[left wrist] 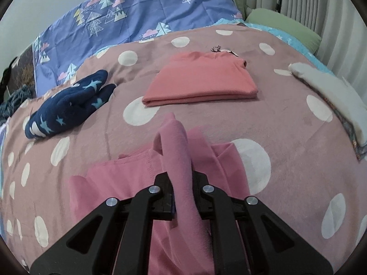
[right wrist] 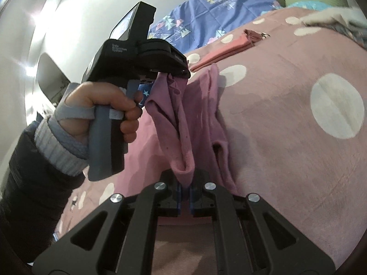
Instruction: Fold small clothes
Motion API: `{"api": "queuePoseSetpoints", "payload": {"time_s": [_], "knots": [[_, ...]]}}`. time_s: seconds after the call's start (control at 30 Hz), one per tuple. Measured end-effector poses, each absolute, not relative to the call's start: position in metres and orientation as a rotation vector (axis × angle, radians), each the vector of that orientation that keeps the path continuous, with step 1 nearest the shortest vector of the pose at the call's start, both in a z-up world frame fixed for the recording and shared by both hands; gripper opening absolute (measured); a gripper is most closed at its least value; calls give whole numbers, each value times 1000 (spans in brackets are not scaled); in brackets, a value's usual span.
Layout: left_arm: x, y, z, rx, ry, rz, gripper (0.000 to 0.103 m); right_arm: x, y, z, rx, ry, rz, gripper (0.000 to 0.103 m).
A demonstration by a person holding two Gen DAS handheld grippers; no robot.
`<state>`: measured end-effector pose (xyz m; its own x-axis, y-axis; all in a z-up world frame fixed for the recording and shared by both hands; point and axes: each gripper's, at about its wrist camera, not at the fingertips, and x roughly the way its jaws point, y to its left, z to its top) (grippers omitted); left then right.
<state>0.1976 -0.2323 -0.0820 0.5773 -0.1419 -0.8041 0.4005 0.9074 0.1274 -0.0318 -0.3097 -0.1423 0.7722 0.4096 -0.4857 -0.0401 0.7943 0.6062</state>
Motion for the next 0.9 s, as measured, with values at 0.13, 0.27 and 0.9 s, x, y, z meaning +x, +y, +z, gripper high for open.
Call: {"api": "queuePoseSetpoints", "payload": {"time_s": [0.13,0.27,0.9], "knots": [[195,-246,-91,339,914,-340,14,-33,-313,-148,653,669,278,4],[184,-239,-72,282,859,-420,39,-29,-319,-156,704,692,300,5],[-14,-70,-107,340,840,-447,69,-25,-323,-149,794,722,334,5]]}}
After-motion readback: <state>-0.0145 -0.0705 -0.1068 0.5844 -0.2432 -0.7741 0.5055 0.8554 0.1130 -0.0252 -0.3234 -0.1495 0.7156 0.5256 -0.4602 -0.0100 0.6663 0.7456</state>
